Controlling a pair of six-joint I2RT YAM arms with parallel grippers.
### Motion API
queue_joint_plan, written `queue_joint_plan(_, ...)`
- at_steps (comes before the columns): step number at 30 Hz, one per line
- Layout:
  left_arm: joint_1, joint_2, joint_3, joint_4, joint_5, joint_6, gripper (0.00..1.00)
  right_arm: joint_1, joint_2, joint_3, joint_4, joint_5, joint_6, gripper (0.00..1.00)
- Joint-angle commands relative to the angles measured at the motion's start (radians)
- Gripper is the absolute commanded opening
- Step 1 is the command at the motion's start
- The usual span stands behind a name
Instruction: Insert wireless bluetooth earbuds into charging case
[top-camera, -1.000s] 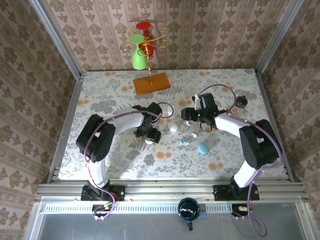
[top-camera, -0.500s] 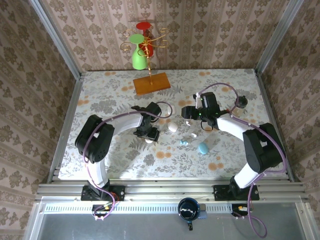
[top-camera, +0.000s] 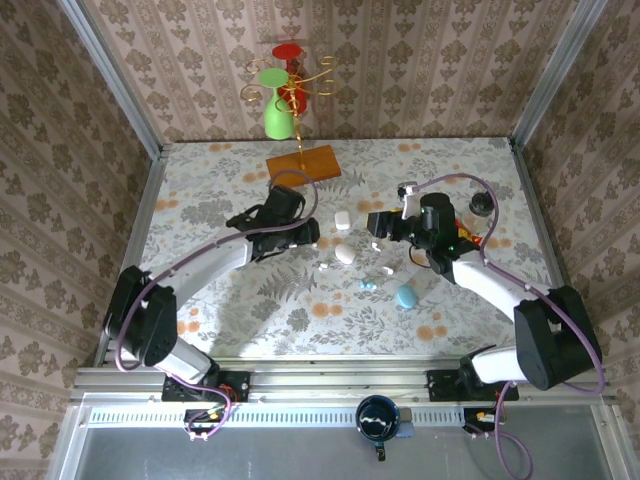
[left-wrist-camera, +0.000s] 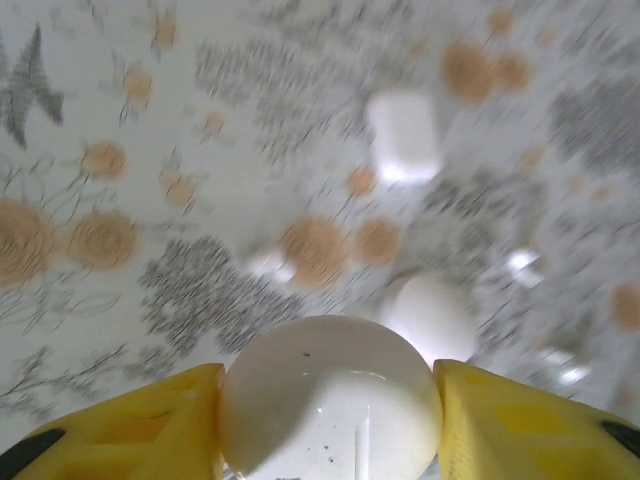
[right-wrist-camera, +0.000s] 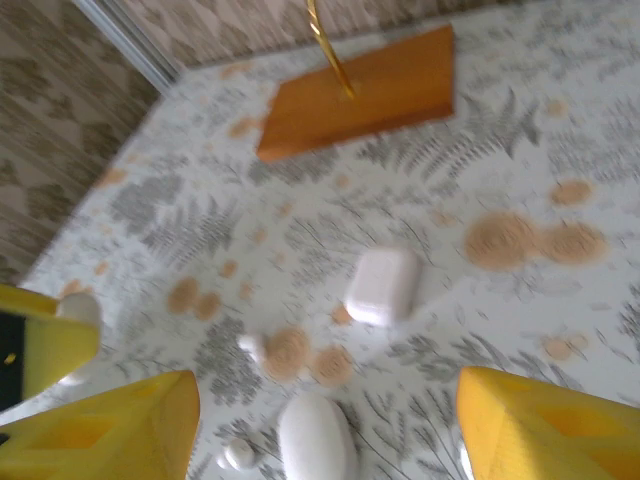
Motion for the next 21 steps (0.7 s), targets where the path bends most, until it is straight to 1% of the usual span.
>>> queue_joint_plan(1,0.007,-0.044,-0.018,0.173,-0.040,-0.217,0.50,-0.005,-0.034,-0.058,0.234,-0.106,0.043,0.71)
queue_joint_plan(5,0.005,-0.083,-0.053,0.327,-0.044,-0.362,0.53,0.005,-0.037,-0.111,0.411,-0.206,0.076,0.71)
queue_joint_plan(8,0.005,-0.110,-0.069,0.393,-0.049,-0.427,0.49,0.053,-0.044,-0.126,0.459,-0.198,0.003,0.72)
queue_joint_plan(12,0.001,-0.148,-0.088,0.441,-0.043,-0.485,0.47,0.120,-0.025,-0.112,0.517,-0.198,-0.070,0.75)
queue_joint_plan(15,0.002,-0.171,-0.111,0.496,-0.013,-0.514,0.45,0.151,0.024,-0.070,0.567,-0.221,-0.050,0.76)
queue_joint_plan(21,0.017,-0.197,-0.125,0.515,0.038,-0.537,0.45,0.194,0.155,0.032,0.636,-0.236,-0.008,0.76)
